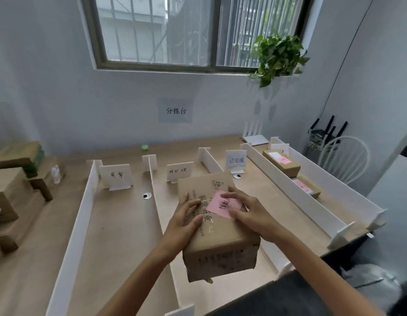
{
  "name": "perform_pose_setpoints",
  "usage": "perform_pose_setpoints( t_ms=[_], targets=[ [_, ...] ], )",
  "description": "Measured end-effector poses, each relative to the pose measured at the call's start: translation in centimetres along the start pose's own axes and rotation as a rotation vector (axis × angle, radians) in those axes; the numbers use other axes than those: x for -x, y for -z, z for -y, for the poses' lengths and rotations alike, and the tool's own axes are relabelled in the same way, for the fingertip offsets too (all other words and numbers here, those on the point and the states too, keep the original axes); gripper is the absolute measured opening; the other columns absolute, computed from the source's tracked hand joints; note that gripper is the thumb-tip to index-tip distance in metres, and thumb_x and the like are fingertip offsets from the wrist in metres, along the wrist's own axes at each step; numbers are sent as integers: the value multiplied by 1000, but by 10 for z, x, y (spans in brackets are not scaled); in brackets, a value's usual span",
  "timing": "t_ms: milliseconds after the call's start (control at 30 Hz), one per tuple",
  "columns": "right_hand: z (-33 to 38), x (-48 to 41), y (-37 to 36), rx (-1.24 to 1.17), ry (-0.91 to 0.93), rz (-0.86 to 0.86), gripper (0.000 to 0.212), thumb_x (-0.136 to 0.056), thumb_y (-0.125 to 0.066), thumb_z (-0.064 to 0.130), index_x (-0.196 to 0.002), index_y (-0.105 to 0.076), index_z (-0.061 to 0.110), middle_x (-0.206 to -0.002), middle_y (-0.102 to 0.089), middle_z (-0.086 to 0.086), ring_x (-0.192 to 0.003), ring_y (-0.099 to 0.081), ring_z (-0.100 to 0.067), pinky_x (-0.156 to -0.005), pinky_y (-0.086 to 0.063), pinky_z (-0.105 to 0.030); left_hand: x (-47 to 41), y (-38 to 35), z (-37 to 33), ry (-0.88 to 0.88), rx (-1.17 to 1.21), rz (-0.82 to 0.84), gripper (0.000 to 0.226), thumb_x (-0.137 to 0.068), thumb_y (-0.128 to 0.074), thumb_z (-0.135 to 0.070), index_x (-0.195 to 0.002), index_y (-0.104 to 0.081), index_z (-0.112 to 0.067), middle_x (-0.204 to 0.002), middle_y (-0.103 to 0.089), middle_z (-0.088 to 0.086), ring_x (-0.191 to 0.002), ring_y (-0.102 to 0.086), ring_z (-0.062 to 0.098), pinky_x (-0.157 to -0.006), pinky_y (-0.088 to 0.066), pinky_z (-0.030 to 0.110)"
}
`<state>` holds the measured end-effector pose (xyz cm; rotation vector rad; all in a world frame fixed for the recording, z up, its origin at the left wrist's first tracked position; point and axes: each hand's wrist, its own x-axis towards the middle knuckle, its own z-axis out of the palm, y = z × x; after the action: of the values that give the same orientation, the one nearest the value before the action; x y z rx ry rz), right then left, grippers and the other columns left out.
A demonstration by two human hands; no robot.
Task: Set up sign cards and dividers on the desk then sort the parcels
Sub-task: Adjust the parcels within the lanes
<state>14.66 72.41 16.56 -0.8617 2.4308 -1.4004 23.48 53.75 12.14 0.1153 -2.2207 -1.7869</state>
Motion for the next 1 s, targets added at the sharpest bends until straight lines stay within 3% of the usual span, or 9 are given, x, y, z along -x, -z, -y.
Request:
perform_pose_setpoints(
  t_ms=[67, 167, 233, 367, 533, 633, 767, 867, 1000],
  targets=[
    [-16, -29, 3, 6, 9, 22, 40, -87, -56, 2, -119, -62, 25, -147, -36, 8, -129, -34, 1, -95, -32, -4, -28, -5, 13, 38, 32, -12, 32, -91, -55, -6, -120, -51, -20, -144, -22, -15, -122, -44, 0, -84, -36, -5],
    [-43, -81, -2, 33, 2, 45, 31, -91, -54, 9, -117, -64, 22, -148, -37, 4, -135, -33, -8, -105, -27, -16, -75, -5, 38, 84, 19, -46, 30, -92, -54, -5, -120, -52, -17, -142, -24, -14, -118, -44, -2, -76, -36, -6],
    [-65, -120, -11, 82, -11, 52, 30, -92, -51, 9, -117, -64, 20, -149, -36, 0, -137, -33, -11, -108, -23, -18, -110, -1, 64, 113, -3, -63, 31, -92, -54, -6, -120, -54, -17, -146, -24, -10, -118, -42, -5, -82, -34, -4],
    [-103, -206, -41, 246, -13, 213, 35, -98, -42, 12, -132, -51, 14, -152, -29, -6, -140, -28, -19, -99, -17, -9, -177, 19, 124, 204, -94, -102, 29, -93, -50, -9, -115, -57, -27, -154, -20, -8, -132, -32, 2, -107, -28, 22],
    [-136, -308, -84, 363, -9, 473, 33, -98, -40, 13, -130, -50, 6, -145, -38, -8, -134, -35, -24, -112, -22, -36, -249, 48, 195, 281, -226, -179, 30, -95, -47, -9, -120, -52, -24, -154, -21, -4, -138, -26, 9, -107, -21, 20],
    [-162, -352, -102, 321, -51, 498, 33, -97, -41, 11, -127, -52, 5, -145, -39, -8, -133, -36, -24, -113, -25, -36, -282, 58, 231, 293, -328, -155, 32, -95, -47, -11, -126, -50, -19, -155, -18, 0, -143, -18, 13, -109, -14, 19],
    [-204, -374, -126, 268, -102, 572, 51, -94, -34, 3, -144, -31, 9, -156, -19, -1, -142, -20, -22, -114, -14, -27, -298, 64, 273, 326, -486, -98, 38, -97, -44, -21, -135, -44, -20, -157, -12, 0, -146, -8, 14, -116, -8, 26],
    [-231, -381, -142, 326, -36, 636, 62, -88, -31, -4, -147, -24, 14, -159, -2, 2, -143, -9, -29, -118, -9, -38, -301, 60, 293, 318, -716, -97, 59, -90, -20, -47, -142, -34, -24, -158, -2, -1, -145, 5, 11, -117, 4, 29],
    [-238, -408, -150, 378, -31, 639, 69, -88, -27, -6, -150, -12, 20, -159, 6, 3, -146, 4, -27, -120, -2, -39, -324, 69, 303, 290, -1028, -133, 70, -83, -5, -46, -141, -36, -23, -157, -11, 7, -144, 0, 28, -116, -2, 36]
  ],
)
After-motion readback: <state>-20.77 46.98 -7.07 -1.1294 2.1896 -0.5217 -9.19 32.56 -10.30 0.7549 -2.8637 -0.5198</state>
